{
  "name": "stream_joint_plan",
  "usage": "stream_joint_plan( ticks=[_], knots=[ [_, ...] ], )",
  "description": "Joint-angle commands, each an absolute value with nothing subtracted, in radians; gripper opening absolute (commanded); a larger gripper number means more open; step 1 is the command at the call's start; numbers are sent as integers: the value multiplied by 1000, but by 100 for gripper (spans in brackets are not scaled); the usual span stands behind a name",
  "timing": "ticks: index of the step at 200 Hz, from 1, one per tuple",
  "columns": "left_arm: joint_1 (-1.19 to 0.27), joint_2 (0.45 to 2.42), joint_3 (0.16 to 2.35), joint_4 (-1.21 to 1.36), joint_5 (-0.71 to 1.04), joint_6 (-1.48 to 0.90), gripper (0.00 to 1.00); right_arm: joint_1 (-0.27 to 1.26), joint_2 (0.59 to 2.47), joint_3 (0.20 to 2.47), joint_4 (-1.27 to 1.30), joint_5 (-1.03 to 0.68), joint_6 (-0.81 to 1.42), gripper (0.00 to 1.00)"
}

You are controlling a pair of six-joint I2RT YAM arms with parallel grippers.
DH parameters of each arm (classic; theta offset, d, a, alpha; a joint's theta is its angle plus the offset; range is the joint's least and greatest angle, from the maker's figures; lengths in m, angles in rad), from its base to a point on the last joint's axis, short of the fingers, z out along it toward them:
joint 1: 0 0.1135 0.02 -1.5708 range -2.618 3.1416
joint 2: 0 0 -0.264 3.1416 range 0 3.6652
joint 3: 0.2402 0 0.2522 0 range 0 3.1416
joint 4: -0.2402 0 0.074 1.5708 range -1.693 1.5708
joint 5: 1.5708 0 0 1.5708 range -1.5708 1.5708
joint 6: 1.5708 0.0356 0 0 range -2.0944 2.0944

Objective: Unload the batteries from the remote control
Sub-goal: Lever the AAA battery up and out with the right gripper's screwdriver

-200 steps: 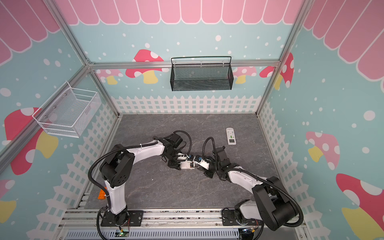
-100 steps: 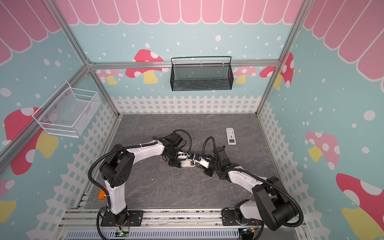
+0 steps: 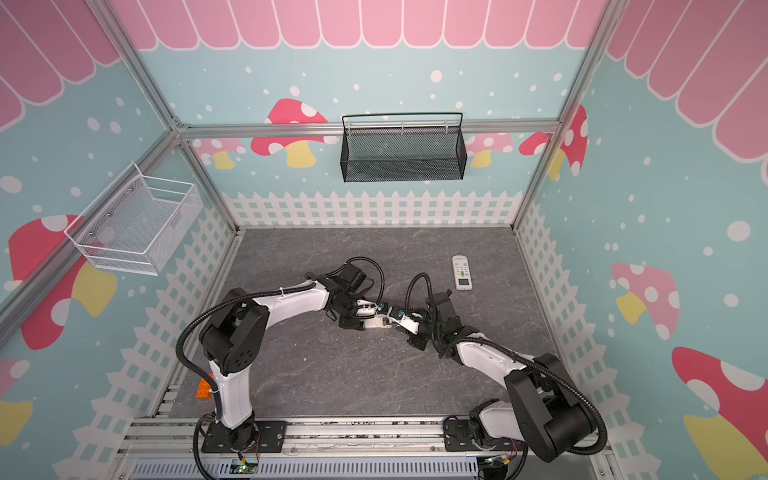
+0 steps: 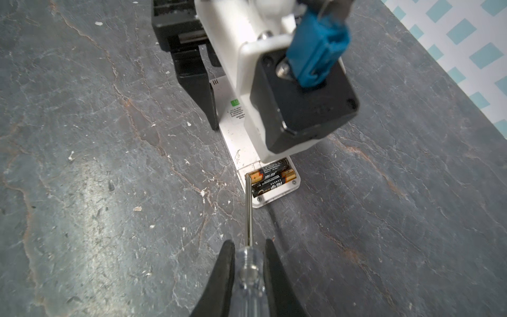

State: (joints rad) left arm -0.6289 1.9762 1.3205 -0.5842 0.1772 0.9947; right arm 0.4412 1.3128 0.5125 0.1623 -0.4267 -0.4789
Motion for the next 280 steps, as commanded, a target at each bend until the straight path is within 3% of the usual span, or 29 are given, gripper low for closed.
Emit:
stream_joint_plan(
  ticks=[1, 109, 134, 159, 202, 238, 280],
  knots=[
    [-632, 2027, 1289, -550, 68, 1011, 40, 432, 1311, 510, 218, -379, -502, 0],
    [-637, 2011, 1226, -214, -153, 1057, 39, 433, 1285, 499, 235, -349, -460, 0],
    [-639, 2009, 1180, -68, -211, 1104, 39, 431, 1247, 513, 220, -335, -320, 0],
    [-647, 2010, 1140, 56, -242, 1141, 39, 421, 1259, 563, 212, -227, -35, 0],
    [-664, 2002, 1050, 268, -261, 1200, 37, 407, 1417, 682, 179, -249, 303, 0],
    [-679, 2002, 971, 456, -274, 1281, 36, 402, 1524, 734, 182, -289, 389, 0],
    [-686, 2005, 960, 473, -295, 1286, 35, 399, 1566, 750, 183, -305, 394, 0]
  ],
)
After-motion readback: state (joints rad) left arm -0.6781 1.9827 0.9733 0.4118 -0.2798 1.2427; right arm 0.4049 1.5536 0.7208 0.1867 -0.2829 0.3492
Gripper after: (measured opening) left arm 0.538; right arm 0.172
